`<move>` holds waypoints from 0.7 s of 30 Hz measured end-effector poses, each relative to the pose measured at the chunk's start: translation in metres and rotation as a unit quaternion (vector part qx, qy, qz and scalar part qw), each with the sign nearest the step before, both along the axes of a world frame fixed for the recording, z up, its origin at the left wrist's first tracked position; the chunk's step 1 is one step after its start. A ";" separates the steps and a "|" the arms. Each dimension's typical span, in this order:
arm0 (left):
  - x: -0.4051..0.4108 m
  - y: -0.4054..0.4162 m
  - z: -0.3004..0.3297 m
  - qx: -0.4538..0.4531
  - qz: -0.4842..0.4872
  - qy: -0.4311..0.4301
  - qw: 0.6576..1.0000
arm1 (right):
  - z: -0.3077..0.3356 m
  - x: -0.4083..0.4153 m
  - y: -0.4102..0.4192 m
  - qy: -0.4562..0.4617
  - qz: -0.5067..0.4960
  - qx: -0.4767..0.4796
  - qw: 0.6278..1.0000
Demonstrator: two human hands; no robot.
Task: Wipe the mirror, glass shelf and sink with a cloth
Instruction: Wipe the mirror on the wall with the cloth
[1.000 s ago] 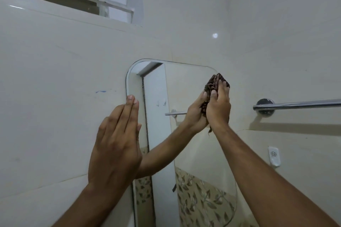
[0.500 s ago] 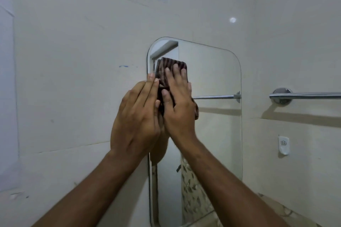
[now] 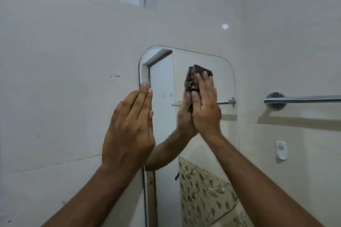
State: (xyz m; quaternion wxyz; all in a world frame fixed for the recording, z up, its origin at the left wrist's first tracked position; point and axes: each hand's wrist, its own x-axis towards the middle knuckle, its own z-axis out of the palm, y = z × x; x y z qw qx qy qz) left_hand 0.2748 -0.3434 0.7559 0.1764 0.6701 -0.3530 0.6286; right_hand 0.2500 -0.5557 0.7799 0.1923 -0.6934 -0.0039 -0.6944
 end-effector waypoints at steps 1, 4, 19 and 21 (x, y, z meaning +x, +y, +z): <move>0.000 0.000 0.000 -0.003 0.002 -0.003 1.000 | 0.001 0.000 -0.014 -0.004 -0.006 0.027 1.000; 0.000 -0.001 0.000 -0.009 0.003 -0.008 1.000 | -0.001 -0.002 -0.054 -0.014 -0.021 0.106 0.994; -0.003 0.002 -0.001 0.010 -0.008 0.015 1.000 | -0.005 -0.005 0.000 -0.007 -0.001 0.175 0.985; -0.005 0.004 -0.001 0.012 -0.018 0.022 1.000 | -0.013 -0.003 0.036 -0.006 0.011 0.113 0.993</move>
